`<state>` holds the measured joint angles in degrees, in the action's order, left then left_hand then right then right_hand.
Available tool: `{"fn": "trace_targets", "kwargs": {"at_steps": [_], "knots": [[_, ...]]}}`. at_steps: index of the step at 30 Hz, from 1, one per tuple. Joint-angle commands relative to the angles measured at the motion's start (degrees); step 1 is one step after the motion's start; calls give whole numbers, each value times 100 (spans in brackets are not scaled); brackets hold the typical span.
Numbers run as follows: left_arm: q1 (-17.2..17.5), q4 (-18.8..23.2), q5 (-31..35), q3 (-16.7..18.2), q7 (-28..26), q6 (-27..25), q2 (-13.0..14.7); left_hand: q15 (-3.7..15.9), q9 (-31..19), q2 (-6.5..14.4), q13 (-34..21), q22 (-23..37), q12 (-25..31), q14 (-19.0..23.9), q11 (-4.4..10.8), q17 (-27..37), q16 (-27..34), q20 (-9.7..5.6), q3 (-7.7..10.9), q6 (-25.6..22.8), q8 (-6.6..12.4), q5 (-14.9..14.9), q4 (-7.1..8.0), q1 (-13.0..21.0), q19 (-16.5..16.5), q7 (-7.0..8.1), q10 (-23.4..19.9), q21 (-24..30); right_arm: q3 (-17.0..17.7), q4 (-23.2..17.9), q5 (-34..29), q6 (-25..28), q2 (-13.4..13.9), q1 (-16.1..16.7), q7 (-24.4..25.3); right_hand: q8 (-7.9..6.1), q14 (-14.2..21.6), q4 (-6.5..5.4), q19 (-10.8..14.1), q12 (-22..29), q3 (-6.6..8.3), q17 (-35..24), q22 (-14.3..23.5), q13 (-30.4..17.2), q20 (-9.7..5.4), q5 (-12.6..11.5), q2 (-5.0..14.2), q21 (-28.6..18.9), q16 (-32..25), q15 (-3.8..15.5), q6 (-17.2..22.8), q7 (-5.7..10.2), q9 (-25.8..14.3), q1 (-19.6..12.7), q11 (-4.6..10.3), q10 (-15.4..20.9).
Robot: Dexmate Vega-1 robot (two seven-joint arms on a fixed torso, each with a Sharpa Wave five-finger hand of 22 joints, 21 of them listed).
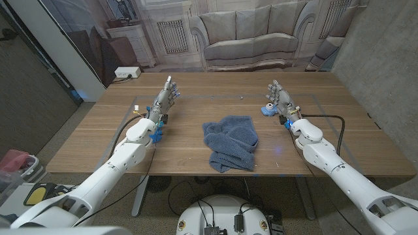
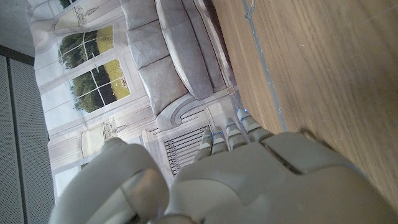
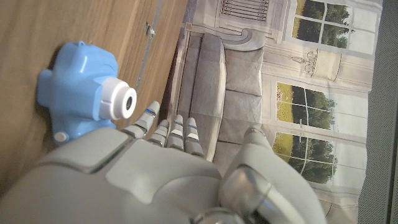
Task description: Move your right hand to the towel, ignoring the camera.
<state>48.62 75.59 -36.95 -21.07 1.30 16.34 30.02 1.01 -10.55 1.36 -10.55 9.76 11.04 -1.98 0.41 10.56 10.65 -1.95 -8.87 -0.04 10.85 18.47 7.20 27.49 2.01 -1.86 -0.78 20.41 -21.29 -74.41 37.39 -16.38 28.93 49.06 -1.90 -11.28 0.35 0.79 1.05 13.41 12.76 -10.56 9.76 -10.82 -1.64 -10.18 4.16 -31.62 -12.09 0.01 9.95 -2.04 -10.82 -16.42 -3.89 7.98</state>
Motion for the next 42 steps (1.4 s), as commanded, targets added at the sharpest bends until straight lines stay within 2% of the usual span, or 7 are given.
{"fn": "trace_targets", "kwargs": {"at_steps": [1,16,30,42], "knots": [[190,216,-8,93,-88,22,117,6,-15,9,-27,14,42,-34,35,8,33,-346,-52,1,30,33,7,31,40,-50,-29,20,18,-75,-12,10,-50,96,4,-42,31,6,32,25,51,-28,9,-11,-422,-21,0,-14,-23,38,64,7,-13,-25,16,59],[108,134,-27,31,54,16,79,6,-15,38,-26,16,47,-33,45,9,32,-318,-67,-7,35,54,3,39,29,-39,-37,-25,121,-397,-106,-24,99,242,108,-40,59,18,59,28,52,-24,11,-7,-412,-21,10,20,-12,33,81,15,-13,-29,32,92],[283,490,67,88,-142,43,189,-1,-15,76,-26,19,55,-28,66,9,35,-268,-73,-26,43,72,-3,56,31,-45,-54,-71,210,-735,-135,-38,318,353,94,-38,85,24,85,30,43,-24,12,-4,-392,-19,8,51,-4,29,94,18,-14,-19,39,121],[373,551,72,131,-111,193,217,-1,-15,107,-26,20,65,-1,79,9,44,-242,-75,-62,55,85,-11,77,10,-42,-81,-98,262,-1094,-64,-118,422,500,37,-36,118,25,111,33,38,-25,13,-2,-387,-19,14,77,-2,19,104,16,-14,-7,28,150]]}}
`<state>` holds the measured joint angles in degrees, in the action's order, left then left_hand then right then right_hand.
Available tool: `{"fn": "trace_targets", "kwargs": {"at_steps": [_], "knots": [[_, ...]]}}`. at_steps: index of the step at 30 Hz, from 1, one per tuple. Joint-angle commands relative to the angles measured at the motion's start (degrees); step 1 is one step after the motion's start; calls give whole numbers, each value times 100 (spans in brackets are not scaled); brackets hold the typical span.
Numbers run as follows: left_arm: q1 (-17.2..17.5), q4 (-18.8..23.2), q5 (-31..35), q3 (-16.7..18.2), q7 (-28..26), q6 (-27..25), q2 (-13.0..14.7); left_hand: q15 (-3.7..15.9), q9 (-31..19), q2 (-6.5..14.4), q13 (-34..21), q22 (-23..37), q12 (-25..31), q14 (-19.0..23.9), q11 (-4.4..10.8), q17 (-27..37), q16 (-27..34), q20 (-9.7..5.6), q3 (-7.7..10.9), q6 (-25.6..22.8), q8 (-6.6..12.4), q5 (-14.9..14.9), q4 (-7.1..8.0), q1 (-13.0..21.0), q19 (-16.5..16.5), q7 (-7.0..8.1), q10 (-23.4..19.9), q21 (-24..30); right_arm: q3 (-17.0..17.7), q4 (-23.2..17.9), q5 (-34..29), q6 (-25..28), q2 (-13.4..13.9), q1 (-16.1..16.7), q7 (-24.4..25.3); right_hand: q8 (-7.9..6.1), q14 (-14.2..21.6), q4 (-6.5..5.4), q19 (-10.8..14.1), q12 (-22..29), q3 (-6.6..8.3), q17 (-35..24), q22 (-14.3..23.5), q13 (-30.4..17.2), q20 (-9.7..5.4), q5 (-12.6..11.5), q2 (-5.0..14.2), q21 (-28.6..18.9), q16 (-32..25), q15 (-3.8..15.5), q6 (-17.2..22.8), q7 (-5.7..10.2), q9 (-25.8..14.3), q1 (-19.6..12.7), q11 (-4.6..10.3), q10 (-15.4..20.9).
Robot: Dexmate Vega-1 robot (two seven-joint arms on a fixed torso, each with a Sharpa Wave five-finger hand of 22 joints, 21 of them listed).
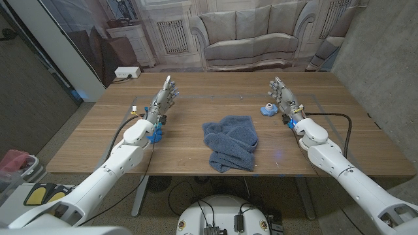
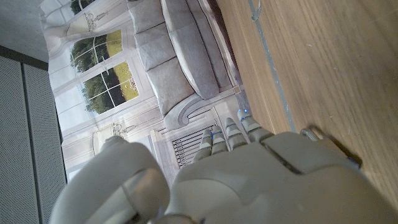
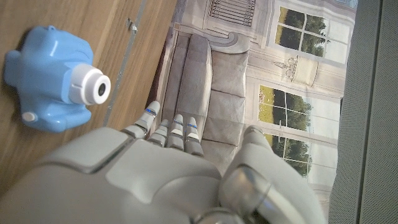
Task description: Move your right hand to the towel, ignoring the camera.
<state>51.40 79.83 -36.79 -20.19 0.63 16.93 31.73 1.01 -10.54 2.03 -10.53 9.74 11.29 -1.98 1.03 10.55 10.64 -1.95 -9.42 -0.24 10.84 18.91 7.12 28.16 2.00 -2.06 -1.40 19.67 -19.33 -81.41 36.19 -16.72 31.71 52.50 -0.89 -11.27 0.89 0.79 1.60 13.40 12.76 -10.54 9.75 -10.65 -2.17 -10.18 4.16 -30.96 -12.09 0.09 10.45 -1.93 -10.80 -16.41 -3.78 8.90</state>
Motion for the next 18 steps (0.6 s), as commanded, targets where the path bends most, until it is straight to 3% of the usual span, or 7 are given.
{"fn": "trace_targets", "kwargs": {"at_steps": [1,18], "knots": [[109,145,74,49,-61,156,49,-3,-17,43,-28,22,41,6,15,10,46,-239,-20,-42,56,42,-4,12,10,-19,-22,-27,62,-413,45,-102,161,158,-88,-37,67,24,59,34,38,-27,15,-20,-334,-20,15,12,-3,10,55,3,-16,-7,12,60],[202,399,115,59,-108,-34,230,-15,-18,96,-28,25,53,39,17,9,52,-211,-17,-86,68,58,-19,53,-30,-20,-65,-66,85,-687,41,-201,252,324,-57,-35,92,28,89,32,29,-28,16,-18,-316,-20,19,57,10,2,73,-2,-16,9,-3,91]]}}
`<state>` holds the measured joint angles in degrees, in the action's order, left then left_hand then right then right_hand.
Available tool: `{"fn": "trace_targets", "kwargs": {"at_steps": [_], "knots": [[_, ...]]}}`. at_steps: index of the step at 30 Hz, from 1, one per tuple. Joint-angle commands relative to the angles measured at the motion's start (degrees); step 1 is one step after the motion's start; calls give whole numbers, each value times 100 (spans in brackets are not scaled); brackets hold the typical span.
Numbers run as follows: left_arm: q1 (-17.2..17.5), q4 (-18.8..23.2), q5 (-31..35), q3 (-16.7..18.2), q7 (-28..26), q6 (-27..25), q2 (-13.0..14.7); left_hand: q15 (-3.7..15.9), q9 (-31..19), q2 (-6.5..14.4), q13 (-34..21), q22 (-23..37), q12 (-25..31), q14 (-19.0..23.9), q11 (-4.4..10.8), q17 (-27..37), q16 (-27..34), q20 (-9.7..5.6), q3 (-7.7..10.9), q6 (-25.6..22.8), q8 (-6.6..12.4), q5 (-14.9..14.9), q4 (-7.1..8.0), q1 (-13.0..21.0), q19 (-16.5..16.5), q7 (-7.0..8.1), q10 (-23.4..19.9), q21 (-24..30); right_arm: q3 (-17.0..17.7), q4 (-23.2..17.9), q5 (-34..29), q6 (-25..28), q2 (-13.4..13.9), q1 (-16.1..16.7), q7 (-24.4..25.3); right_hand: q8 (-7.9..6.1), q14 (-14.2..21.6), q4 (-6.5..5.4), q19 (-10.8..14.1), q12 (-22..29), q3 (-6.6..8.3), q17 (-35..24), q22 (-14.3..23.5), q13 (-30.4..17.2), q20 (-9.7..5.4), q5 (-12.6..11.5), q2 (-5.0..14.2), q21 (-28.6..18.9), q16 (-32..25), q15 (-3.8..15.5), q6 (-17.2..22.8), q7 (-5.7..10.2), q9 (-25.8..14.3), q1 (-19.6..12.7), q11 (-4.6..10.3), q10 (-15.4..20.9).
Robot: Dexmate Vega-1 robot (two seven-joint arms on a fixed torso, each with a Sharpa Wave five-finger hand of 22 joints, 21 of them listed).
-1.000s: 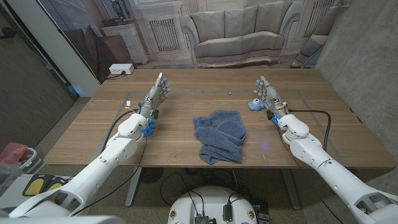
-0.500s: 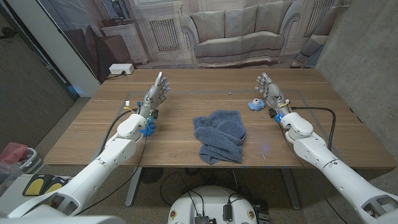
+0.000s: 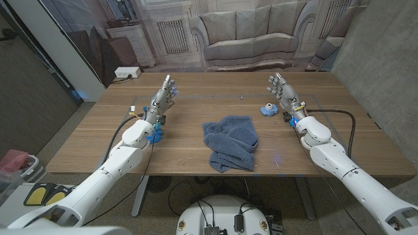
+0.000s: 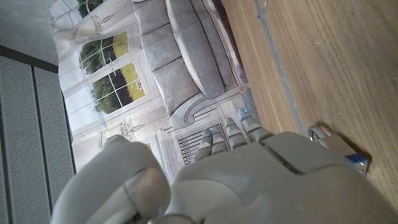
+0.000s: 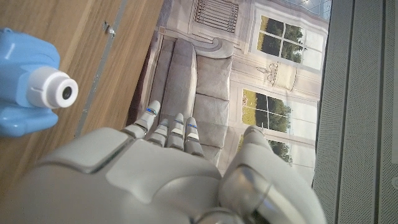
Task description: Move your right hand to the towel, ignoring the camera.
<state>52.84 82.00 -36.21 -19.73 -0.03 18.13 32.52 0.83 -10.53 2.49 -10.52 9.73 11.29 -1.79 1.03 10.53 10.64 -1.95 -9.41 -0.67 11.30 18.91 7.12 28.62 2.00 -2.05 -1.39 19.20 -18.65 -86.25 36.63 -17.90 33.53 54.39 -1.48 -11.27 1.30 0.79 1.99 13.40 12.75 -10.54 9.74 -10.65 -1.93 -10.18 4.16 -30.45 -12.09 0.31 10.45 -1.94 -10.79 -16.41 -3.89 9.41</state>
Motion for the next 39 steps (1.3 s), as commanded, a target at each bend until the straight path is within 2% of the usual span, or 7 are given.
{"fn": "trace_targets", "kwargs": {"at_steps": [1,19,29,39], "knots": [[69,194,44,21,-37,-160,161,3,-18,54,-29,26,53,23,15,10,53,-209,-17,-46,23,59,-20,10,-34,-20,-66,-20,16,-216,-8,-90,77,150,4,-34,52,28,51,32,30,-28,17,-18,-340,-20,20,8,11,-21,71,2,-17,9,12,39],[238,330,-49,181,-27,-129,323,3,-19,100,-29,28,68,66,17,10,58,-200,-24,-93,31,69,-36,50,-92,-17,-127,-63,-20,-472,-221,-369,149,272,-2,-34,102,44,90,38,30,-24,18,-17,-324,-21,23,44,14,-31,91,4,-17,3,13,83],[147,183,-61,174,98,-34,292,4,-19,114,-29,29,68,82,18,11,58,-197,-33,-113,33,71,-42,63,-105,-24,-139,-88,-95,-478,-309,-452,106,190,-56,-31,140,63,139,47,32,-19,19,-17,-324,-21,19,57,16,-23,95,12,-18,-12,16,126],[59,-20,-100,152,217,60,212,1,-19,126,-29,30,66,107,28,11,63,-199,-40,-142,40,73,-46,74,-118,-36,-145,-109,-111,-683,-445,-429,208,152,-62,-32,174,71,171,49,30,-18,19,-17,-322,-20,18,70,13,-29,106,17,-18,-13,26,148]]}}
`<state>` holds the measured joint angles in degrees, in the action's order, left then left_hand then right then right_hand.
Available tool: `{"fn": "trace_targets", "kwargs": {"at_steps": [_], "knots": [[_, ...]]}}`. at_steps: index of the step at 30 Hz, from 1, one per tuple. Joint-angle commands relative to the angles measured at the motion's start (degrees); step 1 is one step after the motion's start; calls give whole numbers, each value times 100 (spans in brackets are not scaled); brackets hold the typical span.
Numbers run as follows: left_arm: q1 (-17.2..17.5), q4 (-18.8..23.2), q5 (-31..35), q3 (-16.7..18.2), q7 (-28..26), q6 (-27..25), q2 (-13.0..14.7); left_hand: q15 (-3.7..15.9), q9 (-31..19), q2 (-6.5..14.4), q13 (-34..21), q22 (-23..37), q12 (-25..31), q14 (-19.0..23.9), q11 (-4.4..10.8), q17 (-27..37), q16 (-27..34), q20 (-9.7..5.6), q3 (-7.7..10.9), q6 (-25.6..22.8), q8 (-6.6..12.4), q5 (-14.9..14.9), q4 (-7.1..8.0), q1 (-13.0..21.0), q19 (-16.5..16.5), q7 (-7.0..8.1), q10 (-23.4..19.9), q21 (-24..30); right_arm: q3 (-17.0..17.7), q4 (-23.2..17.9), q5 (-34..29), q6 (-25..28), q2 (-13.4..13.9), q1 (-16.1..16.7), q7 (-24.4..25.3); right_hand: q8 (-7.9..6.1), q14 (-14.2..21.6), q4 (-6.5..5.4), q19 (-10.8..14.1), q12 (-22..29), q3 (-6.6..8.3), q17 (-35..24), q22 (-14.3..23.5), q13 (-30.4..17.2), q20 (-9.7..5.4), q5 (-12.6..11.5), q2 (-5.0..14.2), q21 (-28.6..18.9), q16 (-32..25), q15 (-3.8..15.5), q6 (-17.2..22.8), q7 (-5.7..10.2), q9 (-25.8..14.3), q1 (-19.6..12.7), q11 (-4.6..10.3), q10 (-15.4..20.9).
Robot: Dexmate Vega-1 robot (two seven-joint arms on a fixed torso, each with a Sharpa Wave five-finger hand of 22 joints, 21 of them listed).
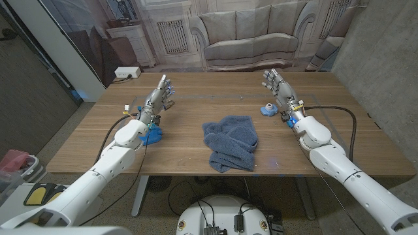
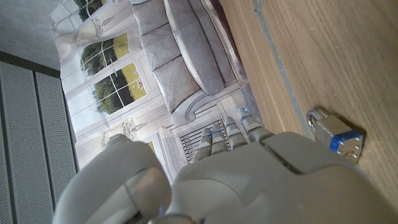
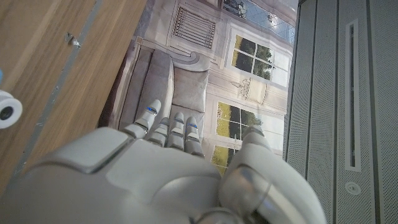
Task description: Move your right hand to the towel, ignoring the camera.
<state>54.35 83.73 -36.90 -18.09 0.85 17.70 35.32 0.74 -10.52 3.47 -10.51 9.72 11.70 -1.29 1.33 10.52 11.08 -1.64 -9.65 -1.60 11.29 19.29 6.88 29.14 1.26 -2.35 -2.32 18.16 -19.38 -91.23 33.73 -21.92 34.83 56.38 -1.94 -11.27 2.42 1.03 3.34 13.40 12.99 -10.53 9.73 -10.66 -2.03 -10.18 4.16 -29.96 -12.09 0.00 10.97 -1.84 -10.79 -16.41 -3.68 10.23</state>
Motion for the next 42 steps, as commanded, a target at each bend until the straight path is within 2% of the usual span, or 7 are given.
{"fn": "trace_targets", "kwargs": {"at_steps": [1,16,42], "knots": [[-103,-208,-28,-17,136,101,-69,8,-20,29,-30,31,29,56,-15,12,18,-227,-18,-50,40,35,-23,23,-43,-5,-65,-10,-39,-202,-174,-37,92,-45,-23,-32,64,47,41,49,6,-19,20,-16,-312,-20,17,21,13,5,54,8,-19,-13,6,67],[-221,-280,-12,-52,228,68,-54,6,-20,46,-30,32,28,68,-13,12,14,-219,-31,-63,37,35,-29,39,-57,0,-81,-44,-70,-284,-303,-210,120,6,-70,-33,99,59,76,59,3,-19,21,-15,-306,-19,15,47,17,2,68,10,-19,-14,4,117],[-317,-98,32,-98,155,-218,31,3,-21,72,-31,33,26,86,-15,12,8,-215,-53,-89,33,34,-41,69,-87,-3,-108,-101,11,-624,-844,-549,423,330,18,-30,175,79,161,62,-7,-18,22,-15,-293,-17,1,84,18,24,80,55,-20,-12,25,172]]}}
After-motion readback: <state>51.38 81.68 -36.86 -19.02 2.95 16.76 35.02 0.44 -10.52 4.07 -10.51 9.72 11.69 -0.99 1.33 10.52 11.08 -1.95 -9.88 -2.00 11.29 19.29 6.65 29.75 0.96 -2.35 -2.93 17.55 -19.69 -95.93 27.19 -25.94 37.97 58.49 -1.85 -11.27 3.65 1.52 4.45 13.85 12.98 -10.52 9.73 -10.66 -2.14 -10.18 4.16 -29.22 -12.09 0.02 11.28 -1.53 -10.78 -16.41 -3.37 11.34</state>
